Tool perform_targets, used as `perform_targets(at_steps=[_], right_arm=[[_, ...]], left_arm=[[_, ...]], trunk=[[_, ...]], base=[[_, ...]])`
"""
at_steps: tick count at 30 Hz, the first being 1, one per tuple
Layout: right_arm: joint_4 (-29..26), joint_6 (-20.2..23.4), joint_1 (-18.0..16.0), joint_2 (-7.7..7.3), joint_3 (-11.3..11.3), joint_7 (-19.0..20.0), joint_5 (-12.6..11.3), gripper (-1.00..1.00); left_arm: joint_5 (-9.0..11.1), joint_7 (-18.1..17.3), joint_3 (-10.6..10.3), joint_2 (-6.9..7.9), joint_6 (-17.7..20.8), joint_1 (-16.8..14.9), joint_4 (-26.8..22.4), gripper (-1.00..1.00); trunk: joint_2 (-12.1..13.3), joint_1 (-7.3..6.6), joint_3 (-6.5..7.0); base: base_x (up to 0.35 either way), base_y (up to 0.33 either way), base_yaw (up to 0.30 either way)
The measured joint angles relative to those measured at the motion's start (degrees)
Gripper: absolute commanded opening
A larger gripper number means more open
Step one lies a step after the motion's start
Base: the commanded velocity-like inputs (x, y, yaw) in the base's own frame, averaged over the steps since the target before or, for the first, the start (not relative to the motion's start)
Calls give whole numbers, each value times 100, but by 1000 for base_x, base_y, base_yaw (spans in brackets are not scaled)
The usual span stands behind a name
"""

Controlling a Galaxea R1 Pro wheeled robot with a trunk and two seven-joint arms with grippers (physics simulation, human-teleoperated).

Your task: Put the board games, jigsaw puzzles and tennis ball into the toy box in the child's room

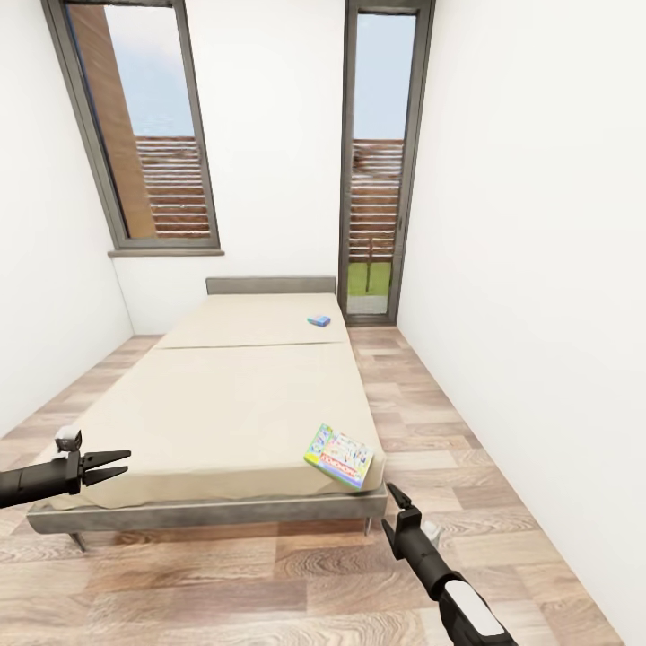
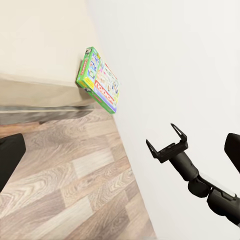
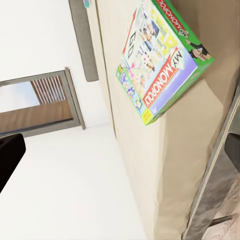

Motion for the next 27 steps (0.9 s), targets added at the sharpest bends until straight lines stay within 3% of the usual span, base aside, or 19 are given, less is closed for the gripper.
perform_targets(at_steps=[20, 27], right_arm=[[0, -9, 0, -4, -4, 0, 0, 100], [-3, -2, -2, -6, -11, 0, 0, 100]], left_arm=[[-8, 0, -8, -8, -17, 5, 0, 100], [-8, 0, -4, -78, -18, 6, 0, 100]], trunk=[[-802, 439, -359], [-1083, 593, -485]], base=[[0, 0, 0], [0, 0, 0]])
